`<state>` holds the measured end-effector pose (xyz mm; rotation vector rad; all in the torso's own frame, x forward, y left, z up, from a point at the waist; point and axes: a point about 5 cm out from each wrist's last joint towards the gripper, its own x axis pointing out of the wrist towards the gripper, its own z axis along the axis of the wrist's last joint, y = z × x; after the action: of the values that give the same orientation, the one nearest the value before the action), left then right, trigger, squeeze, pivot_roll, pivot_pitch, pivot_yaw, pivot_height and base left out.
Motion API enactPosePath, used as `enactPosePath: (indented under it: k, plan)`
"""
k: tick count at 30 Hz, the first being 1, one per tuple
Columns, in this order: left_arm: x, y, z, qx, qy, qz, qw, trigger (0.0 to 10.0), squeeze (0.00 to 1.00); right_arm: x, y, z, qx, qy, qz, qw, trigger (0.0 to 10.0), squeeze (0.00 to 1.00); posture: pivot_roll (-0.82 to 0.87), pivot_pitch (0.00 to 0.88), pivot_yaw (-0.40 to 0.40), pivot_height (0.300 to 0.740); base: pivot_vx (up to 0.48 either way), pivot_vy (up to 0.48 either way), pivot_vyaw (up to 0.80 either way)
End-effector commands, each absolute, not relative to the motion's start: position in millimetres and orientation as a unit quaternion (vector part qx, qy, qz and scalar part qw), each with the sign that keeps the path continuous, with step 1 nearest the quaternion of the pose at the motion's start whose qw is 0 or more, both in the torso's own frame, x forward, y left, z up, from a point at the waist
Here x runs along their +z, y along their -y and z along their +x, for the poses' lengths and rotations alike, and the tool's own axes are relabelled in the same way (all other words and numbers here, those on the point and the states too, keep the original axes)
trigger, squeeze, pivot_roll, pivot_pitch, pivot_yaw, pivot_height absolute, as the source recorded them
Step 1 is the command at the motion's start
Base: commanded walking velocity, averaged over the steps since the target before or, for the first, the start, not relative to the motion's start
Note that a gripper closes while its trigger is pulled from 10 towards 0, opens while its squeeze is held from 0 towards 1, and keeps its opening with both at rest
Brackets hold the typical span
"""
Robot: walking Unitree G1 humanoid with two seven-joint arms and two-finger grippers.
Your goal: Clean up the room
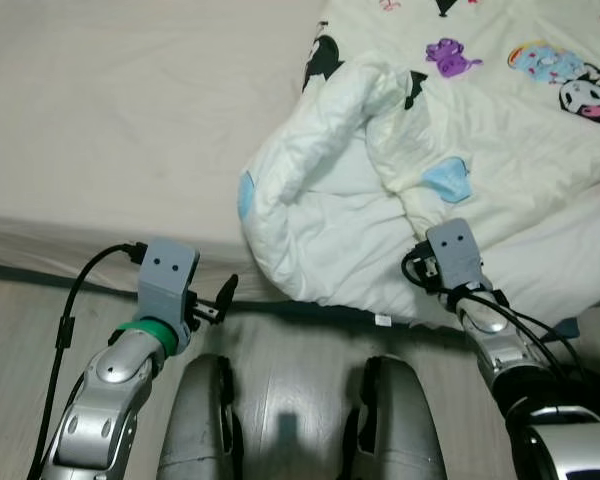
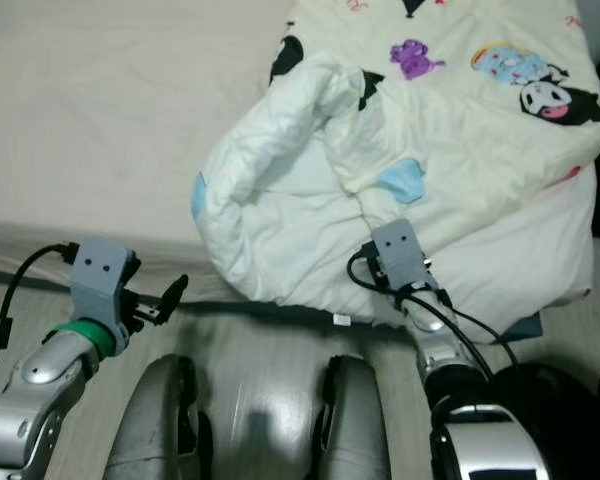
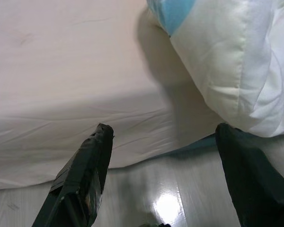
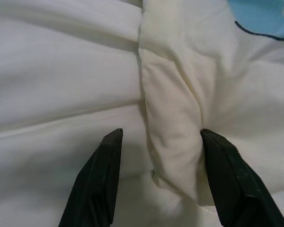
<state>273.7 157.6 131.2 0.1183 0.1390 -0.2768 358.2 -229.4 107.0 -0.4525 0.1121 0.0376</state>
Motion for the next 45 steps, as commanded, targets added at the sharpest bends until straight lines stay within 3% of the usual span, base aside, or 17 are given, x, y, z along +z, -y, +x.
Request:
enactPosePath:
  k: [1, 14, 25, 27, 28, 29, 30, 34, 35, 38, 43, 45]
  plan:
    - [127, -162, 268, -0.135, -0.083, 0.059, 0.986, 10.0, 0.0, 97, 231, 355, 0.017, -0.083, -0.232, 0.969, 0.0, 0.0, 0.16, 0.284, 0.102, 0.596, 0.0, 0.0, 0.0]
    - [126, -153, 277, -0.134, -0.079, 0.049, 0.987, 10.0, 0.0, 99, 253, 351, -0.051, -0.087, -0.249, 0.963, 0.0, 0.0, 0.11, 0.25, 0.082, 0.596, 0.0, 0.0, 0.0]
    - [124, -147, 286, -0.139, -0.075, 0.042, 0.987, 10.0, 0.0, 86, 284, 331, -0.092, -0.12, -0.251, 0.956, 0.0, 0.0, 0.06, 0.222, 0.058, 0.596, 0.0, 0.0, 0.0]
    - [123, -147, 286, -0.139, -0.075, 0.04, 0.987, 10.0, 0.0, 77, 295, 318, -0.098, -0.141, -0.257, 0.951, 4.7, 0.0, 0.06, 0.222, 0.058, 0.596, 0.0, 0.0, 0.0]
    - [123, -147, 286, -0.139, -0.075, 0.04, 0.987, 10.0, 0.0, 77, 295, 318, -0.098, -0.141, -0.257, 0.951, 4.7, 0.0, 0.06, 0.222, 0.058, 0.596, 0.0, 0.0, 0.0]
    - [123, -148, 286, -0.14, -0.075, 0.04, 0.987, 10.0, 0.0, 70, 299, 309, -0.095, -0.156, -0.268, 0.946, 10.0, 0.0, 0.05, 0.23, 0.05, 0.596, 0.0, 0.0, 0.0]
    - [122, -148, 285, -0.141, -0.076, 0.039, 0.986, 10.0, 0.0, 59, 304, 294, -0.086, -0.18, -0.3, 0.933, 10.0, 0.0, 0.04, 0.235, 0.048, 0.596, 0.0, 0.0, 0.0]
    - [121, -148, 285, -0.142, -0.078, 0.038, 0.986, 10.0, 0.0, 52, 313, 278, -0.111, -0.193, -0.308, 0.925, 10.0, 0.0, 0.02, 0.241, 0.046, 0.596, 0.0, 0.0, 0.0]
    - [120, -148, 285, -0.143, -0.08, 0.038, 0.986, 10.0, 0.0, 50, 319, 268, -0.131, -0.198, -0.308, 0.921, 10.0, 0.0, 0.02, 0.241, 0.046, 0.596, 0.0, 0.0, 0.0]
    - [117, -145, 286, -0.154, -0.082, 0.038, 0.984, 10.0, 0.0, 63, 359, 223, -0.306, -0.193, -0.263, 0.894, 10.0, 0.0, -0.03, 0.254, 0.06, 0.596, 0.0, 0.0, 0.0]
    - [117, -143, 288, -0.162, -0.082, 0.039, 0.983, 10.0, 0.0, 75, 372, 203, -0.36, -0.186, -0.263, 0.876, 10.0, 0.0, -0.04, 0.257, 0.062, 0.596, 0.0, 0.0, 0.0]
    - [118, -142, 291, -0.17, -0.082, 0.043, 0.981, 10.0, 0.0, 88, 381, 174, -0.396, -0.187, -0.279, 0.855, 10.0, 0.0, -0.07, 0.272, 0.072, 0.596, 0.0, 0.0, 0.0]
